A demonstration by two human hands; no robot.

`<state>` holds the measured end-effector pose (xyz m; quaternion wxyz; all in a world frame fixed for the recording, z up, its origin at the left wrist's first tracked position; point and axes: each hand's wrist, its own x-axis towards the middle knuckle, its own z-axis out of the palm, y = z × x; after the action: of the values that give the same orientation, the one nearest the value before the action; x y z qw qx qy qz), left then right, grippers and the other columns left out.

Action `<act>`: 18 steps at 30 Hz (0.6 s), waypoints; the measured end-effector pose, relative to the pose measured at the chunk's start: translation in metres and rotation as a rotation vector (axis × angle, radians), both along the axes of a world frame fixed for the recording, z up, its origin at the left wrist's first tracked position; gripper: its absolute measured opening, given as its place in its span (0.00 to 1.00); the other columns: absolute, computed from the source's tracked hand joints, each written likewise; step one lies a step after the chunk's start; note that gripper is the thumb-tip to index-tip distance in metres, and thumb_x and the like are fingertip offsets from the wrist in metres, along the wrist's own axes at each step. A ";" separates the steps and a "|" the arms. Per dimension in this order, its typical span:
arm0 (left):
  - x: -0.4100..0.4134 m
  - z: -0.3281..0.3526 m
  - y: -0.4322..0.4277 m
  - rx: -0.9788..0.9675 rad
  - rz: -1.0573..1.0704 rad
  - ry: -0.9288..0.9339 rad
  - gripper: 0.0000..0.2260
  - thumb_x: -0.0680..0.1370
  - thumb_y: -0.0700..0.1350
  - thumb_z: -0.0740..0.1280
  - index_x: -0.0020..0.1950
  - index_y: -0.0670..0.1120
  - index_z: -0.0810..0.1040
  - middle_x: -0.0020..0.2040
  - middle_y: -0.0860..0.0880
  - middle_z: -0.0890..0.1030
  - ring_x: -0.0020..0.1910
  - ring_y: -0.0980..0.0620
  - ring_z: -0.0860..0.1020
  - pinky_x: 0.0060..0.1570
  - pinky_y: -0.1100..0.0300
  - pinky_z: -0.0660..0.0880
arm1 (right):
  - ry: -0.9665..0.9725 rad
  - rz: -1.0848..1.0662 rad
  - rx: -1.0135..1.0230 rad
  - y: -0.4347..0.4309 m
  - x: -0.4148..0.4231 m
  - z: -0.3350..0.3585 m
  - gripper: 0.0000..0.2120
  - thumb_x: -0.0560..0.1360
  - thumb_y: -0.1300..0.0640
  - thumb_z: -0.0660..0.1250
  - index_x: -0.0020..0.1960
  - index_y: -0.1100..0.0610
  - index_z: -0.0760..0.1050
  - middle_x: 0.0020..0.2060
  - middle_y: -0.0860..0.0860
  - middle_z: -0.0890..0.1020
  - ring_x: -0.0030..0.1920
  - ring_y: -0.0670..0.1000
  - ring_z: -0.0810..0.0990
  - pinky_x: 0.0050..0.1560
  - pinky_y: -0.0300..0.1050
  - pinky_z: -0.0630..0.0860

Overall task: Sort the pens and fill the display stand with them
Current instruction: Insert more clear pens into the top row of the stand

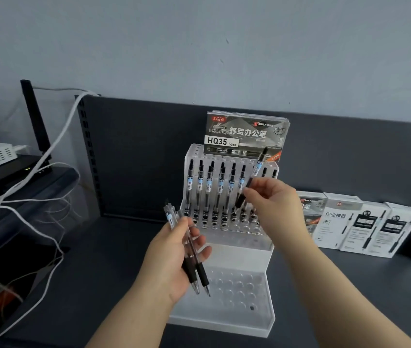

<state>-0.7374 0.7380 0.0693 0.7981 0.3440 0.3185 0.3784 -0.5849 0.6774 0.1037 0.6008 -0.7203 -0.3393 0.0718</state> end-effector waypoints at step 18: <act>0.014 0.013 0.014 0.061 0.026 -0.069 0.07 0.80 0.43 0.61 0.46 0.43 0.77 0.30 0.49 0.75 0.29 0.53 0.72 0.31 0.58 0.75 | -0.371 0.037 -0.404 0.013 0.010 -0.020 0.05 0.74 0.60 0.66 0.41 0.52 0.76 0.31 0.43 0.77 0.34 0.44 0.76 0.31 0.32 0.67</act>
<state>-0.7233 0.7520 0.0819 0.7927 0.3509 0.2837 0.4100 -0.5747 0.6908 0.0838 0.3712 -0.8199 -0.4355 0.0160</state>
